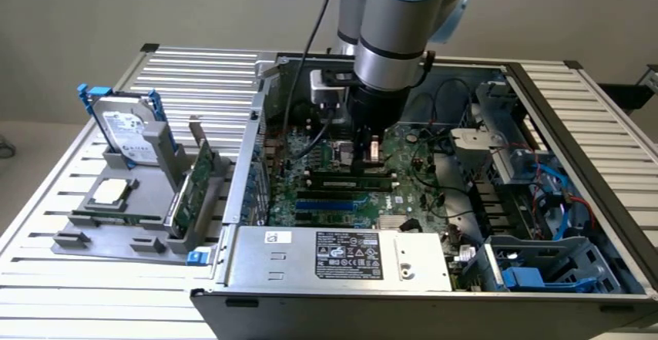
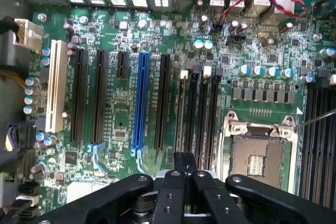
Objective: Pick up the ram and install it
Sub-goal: 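Press down the ram until it locks into place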
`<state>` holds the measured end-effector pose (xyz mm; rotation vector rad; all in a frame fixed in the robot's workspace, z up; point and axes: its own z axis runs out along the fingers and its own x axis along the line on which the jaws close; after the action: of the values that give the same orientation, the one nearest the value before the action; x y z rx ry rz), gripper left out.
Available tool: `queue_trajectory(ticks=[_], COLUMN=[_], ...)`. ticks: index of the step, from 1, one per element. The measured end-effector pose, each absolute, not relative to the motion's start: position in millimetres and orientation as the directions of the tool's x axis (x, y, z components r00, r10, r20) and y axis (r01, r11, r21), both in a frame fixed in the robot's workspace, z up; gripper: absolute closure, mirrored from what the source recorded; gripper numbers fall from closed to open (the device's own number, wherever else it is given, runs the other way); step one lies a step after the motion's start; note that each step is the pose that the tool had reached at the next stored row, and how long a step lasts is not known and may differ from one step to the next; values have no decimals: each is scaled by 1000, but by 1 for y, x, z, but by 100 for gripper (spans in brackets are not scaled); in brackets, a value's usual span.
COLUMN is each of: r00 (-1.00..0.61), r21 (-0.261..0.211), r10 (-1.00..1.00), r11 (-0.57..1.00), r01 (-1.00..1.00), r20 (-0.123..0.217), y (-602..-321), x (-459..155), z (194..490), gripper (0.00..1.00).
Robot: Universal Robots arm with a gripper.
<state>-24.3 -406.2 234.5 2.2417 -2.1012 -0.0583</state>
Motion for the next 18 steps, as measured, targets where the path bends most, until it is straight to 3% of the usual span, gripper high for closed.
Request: queue_trajectory(ticks=[18], r00=[84], r21=[77], r10=[-996], r11=[-82], r01=[-994], r20=[31], y=[-406], x=[-14], z=[224], gripper=[89])
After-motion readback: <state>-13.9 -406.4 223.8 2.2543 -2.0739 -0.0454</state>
